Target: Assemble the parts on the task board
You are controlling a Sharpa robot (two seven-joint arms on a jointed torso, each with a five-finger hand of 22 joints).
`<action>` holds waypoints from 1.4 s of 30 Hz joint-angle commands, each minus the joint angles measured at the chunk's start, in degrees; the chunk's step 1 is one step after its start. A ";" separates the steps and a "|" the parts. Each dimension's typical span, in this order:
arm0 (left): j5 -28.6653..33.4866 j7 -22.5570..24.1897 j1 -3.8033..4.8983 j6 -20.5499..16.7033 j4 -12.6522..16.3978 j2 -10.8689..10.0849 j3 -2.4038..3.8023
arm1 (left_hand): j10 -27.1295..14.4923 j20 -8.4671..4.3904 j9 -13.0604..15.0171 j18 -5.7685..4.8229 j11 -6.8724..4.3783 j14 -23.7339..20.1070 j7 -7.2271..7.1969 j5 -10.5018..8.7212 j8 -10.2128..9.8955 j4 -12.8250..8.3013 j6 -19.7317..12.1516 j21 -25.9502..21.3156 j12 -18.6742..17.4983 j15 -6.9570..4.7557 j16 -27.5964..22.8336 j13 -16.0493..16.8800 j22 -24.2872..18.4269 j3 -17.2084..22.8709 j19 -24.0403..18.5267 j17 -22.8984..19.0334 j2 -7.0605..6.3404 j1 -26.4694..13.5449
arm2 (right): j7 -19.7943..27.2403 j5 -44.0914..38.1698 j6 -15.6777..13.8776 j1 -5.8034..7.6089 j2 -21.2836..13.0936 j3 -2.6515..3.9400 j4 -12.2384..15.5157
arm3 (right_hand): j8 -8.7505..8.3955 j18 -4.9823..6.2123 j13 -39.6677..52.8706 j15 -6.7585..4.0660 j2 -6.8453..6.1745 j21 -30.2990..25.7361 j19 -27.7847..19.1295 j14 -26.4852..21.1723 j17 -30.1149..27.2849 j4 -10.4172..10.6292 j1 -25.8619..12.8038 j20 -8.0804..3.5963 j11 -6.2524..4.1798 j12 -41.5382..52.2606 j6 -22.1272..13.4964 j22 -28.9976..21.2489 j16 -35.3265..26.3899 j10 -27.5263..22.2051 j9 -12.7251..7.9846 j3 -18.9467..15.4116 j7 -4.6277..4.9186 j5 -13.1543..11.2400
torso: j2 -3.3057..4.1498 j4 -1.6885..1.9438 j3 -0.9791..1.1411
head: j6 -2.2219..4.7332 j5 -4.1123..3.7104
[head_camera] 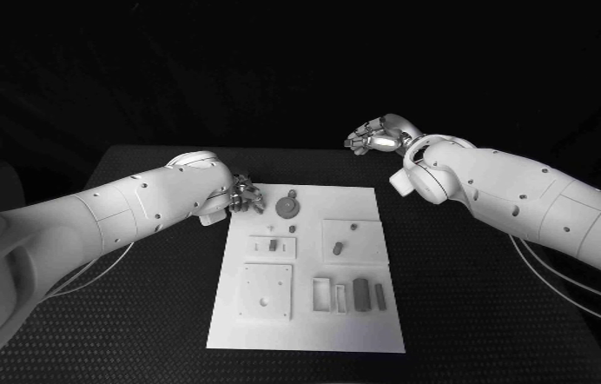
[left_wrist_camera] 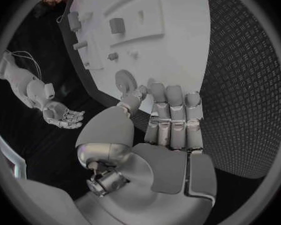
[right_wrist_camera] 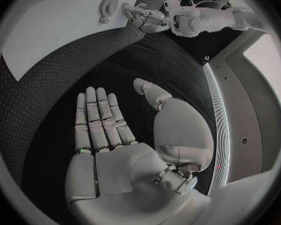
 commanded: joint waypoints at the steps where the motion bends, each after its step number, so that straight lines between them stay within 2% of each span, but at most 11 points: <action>1: 0.46 0.79 -0.12 -0.26 0.23 -0.01 -0.05 | 0.69 -5.92 0.83 -0.72 -0.29 0.51 -0.01 -0.18 0.91 0.54 0.69 0.43 0.23 -0.12 0.33 -0.11 0.22 1.56 0.46 0.09 0.16 1.69 | 0.35 0.00 0.68 0.00 -0.02 0.04 0.06 | 0.29 -0.74 -0.06 0.16 0.10 -0.34 -0.29 -0.38 -0.10 0.11 0.12 -0.02 0.01 -0.30 -0.45 0.10 -0.34 0.20 -0.08 -0.25 1.23 0.29 | -0.02 0.01 -0.01 | -0.08 -0.01; 13: 0.16 0.58 -0.13 -1.56 0.45 -0.22 -0.04 | 1.23 -6.09 1.82 -0.69 -0.64 1.14 -0.36 -0.17 1.89 0.85 1.23 0.80 0.28 -0.38 0.62 -0.05 0.70 2.26 1.02 0.24 -0.04 2.87 | 0.42 0.00 0.62 0.00 0.19 0.04 -0.14 | 0.30 -0.74 -0.06 0.16 0.10 -0.37 -0.29 -0.38 -0.10 0.13 0.11 -0.01 0.02 -0.34 -0.46 0.13 -0.35 0.21 -0.10 -0.25 1.24 0.30 | 0.06 0.05 -0.03 | -0.19 -0.04; 23: 1.51 0.12 -0.12 -2.72 1.04 -0.96 -0.03 | 2.46 -6.61 5.53 -0.57 -1.56 2.38 -1.32 0.41 4.66 1.53 2.35 1.28 0.89 -1.06 1.45 0.37 1.39 2.09 2.08 0.62 -0.05 2.88 | 0.50 0.00 0.53 -0.01 0.47 0.04 -0.54 | 0.31 -0.74 -0.06 0.17 0.11 -0.39 -0.29 -0.39 -0.10 0.16 0.09 -0.01 0.03 -0.36 -0.47 0.16 -0.36 0.21 -0.11 -0.27 1.24 0.29 | 0.00 0.09 0.03 | -0.23 0.22; 29: 2.20 -0.28 -0.03 -4.46 3.16 -2.40 0.07 | 3.11 -6.91 7.87 -0.52 -2.11 2.98 -1.92 1.86 6.09 1.86 3.10 1.48 1.29 -1.32 1.94 0.65 1.73 1.93 2.55 0.86 -0.60 2.25 | 0.50 0.00 0.55 0.00 0.34 0.04 -0.87 | 0.31 -0.74 -0.06 0.17 0.12 -0.40 -0.30 -0.39 -0.10 0.16 0.09 -0.01 0.03 -0.38 -0.47 0.17 -0.36 0.22 -0.12 -0.27 1.25 0.30 | -0.12 0.12 -0.01 | -0.18 0.32; 33: 3.12 -1.07 0.18 -5.73 4.53 -3.26 0.15 | 3.75 -7.10 8.83 -0.44 -2.39 3.53 -2.17 4.02 6.47 1.99 3.47 1.64 1.43 -1.47 2.24 0.74 1.84 2.01 2.98 0.98 -0.94 2.01 | 0.52 0.03 0.47 0.00 0.34 0.04 -1.19 | 0.31 -0.74 -0.06 0.17 0.11 -0.41 -0.30 -0.40 -0.10 0.15 0.10 -0.01 0.03 -0.39 -0.48 0.18 -0.36 0.22 -0.12 -0.28 1.24 0.30 | -0.10 0.15 -0.02 | -0.15 0.38; 38: 4.81 -2.40 0.83 -6.82 8.40 -5.53 0.19 | 4.24 -7.21 9.19 -0.38 -2.63 3.98 -2.40 4.87 6.74 1.99 3.99 1.79 1.51 -1.58 2.43 0.76 1.88 1.98 3.31 1.04 -1.16 1.89 | 0.51 0.10 0.53 0.00 0.40 0.04 -1.45 | 0.31 -0.74 -0.06 0.17 0.10 -0.42 -0.30 -0.40 -0.10 0.15 0.10 -0.01 0.03 -0.39 -0.48 0.18 -0.37 0.22 -0.13 -0.28 1.24 0.30 | -0.10 0.08 -0.02 | 0.01 0.58; 42: 5.88 -3.55 1.24 -8.06 12.15 -7.74 0.19 | 4.93 -7.41 9.61 -0.25 -2.93 4.64 -2.73 5.43 6.98 2.03 4.63 2.03 1.53 -1.81 2.60 0.74 1.90 1.95 3.86 1.08 -1.41 1.70 | 0.50 0.12 0.49 0.00 0.36 0.04 -1.41 | 0.31 -0.74 -0.06 0.17 0.08 -0.43 -0.31 -0.40 -0.10 0.14 0.11 -0.01 0.03 -0.40 -0.48 0.19 -0.37 0.21 -0.13 -0.28 1.24 0.30 | -0.11 0.20 0.00 | 0.01 0.68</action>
